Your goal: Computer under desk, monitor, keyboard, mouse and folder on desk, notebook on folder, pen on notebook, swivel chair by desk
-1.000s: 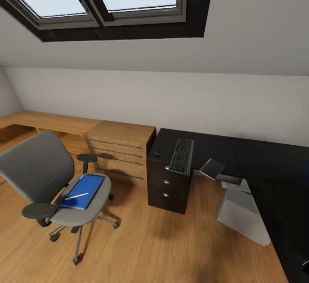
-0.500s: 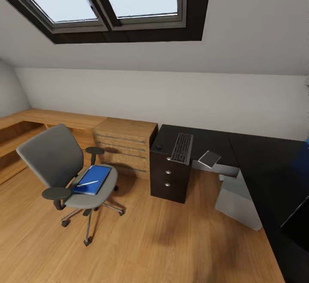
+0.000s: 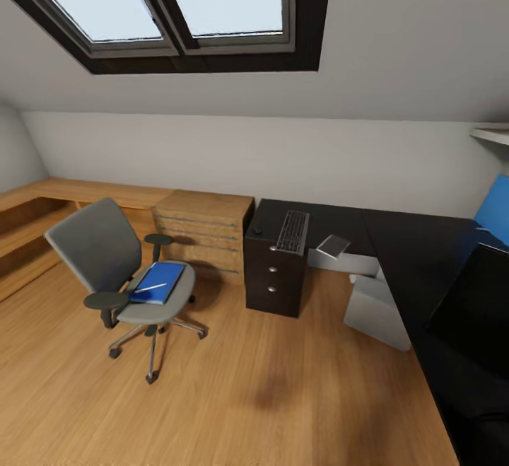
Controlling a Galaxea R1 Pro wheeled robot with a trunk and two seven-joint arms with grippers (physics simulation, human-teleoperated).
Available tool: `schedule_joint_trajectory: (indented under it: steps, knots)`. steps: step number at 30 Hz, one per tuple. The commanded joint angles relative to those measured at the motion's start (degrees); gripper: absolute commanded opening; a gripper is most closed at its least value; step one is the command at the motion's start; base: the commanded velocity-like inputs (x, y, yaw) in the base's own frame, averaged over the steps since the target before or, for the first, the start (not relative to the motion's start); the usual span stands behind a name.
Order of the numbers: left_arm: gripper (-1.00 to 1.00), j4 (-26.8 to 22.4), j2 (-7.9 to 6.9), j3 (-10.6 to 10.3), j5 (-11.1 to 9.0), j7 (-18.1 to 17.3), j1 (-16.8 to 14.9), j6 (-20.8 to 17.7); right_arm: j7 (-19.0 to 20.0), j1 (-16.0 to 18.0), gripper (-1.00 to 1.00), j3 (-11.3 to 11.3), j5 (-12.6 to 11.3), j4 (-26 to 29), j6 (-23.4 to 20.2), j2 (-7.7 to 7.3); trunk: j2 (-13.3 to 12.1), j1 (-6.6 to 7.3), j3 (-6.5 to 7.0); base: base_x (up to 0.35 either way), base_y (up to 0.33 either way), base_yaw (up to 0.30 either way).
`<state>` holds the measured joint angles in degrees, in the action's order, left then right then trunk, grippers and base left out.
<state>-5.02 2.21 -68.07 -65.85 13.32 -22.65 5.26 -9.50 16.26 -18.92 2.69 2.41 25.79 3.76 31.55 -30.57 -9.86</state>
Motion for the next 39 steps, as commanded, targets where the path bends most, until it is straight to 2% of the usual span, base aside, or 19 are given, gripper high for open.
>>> schedule_joint_trajectory:
  steps: [1,9,20,27,39]
  knots:
    - [1.00,-0.1,-0.02,-0.5,-0.5,0.3,0.0,0.2,-0.3,0.1,1.00,-0.2,0.3,0.0,0.1,0.02,-0.3,0.24,0.09,-0.337,0.089,-0.233]
    - [1.00,-0.1,-0.02,-0.5,-0.6,0.3,0.0,0.6,-0.3,0.1,1.00,-0.2,0.3,0.0,0.2,0.02,-3.5,2.00,1.52,-0.337,0.089,-0.252]
    - [1.00,-0.1,-0.38,-0.3,-0.9,0.3,0.0,1.4,-0.3,0.1,1.00,-0.2,0.4,0.0,0.2,0.02,-3.5,2.00,1.52,-0.106,0.030,-0.266]
    - [1.00,-0.1,-0.53,-0.4,-0.9,0.4,0.0,4.7,-0.3,0.1,1.00,-0.2,0.4,0.0,0.2,0.02,-3.5,2.00,1.51,-0.162,-0.006,-0.267]
    - [1.00,0.0,-0.54,-0.4,-0.9,0.4,0.0,5.4,-0.3,0.1,1.00,-0.2,0.3,-0.1,0.2,0.06,-3.5,2.00,1.15,-0.292,-0.177,-0.246]
